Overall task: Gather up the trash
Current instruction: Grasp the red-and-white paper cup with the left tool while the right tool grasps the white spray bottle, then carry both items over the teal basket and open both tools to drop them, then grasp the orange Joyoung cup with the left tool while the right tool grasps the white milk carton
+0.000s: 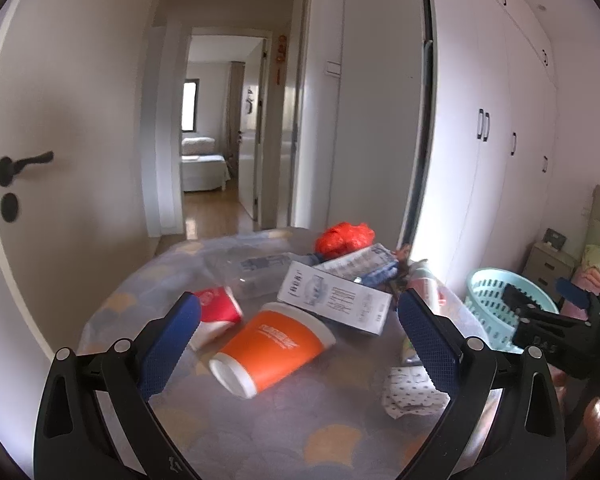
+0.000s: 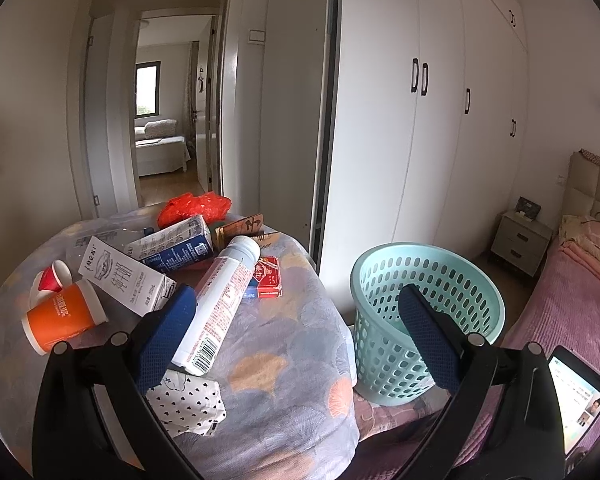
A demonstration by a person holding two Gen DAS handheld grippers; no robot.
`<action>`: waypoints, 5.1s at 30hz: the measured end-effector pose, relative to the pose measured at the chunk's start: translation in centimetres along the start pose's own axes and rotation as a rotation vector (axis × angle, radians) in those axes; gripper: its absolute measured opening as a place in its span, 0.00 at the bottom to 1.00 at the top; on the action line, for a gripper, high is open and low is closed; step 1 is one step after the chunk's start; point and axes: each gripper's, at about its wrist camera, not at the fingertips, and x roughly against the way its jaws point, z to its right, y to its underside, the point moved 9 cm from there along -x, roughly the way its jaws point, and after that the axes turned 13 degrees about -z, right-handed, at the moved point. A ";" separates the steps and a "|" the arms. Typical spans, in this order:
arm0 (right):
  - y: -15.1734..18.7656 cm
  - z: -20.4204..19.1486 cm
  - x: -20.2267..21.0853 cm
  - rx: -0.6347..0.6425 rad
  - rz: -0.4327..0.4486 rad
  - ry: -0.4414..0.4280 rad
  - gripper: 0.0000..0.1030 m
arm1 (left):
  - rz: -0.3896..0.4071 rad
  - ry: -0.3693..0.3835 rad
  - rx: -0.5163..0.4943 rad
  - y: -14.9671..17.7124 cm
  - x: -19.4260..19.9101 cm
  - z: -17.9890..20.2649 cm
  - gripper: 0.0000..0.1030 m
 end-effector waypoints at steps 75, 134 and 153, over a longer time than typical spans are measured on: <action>-2.9 -1.6 -9.2 -0.218 -0.281 -0.421 0.45 | -0.189 0.098 0.107 -8.0 -10.2 -3.0 0.75; -2.5 15.8 -8.7 -0.368 -0.202 -0.173 0.47 | -0.321 0.566 -0.204 -3.4 -12.6 24.1 0.80; -3.3 -9.2 -8.2 0.110 -0.270 -0.473 0.58 | -0.386 0.215 0.016 1.0 -11.3 -2.9 0.91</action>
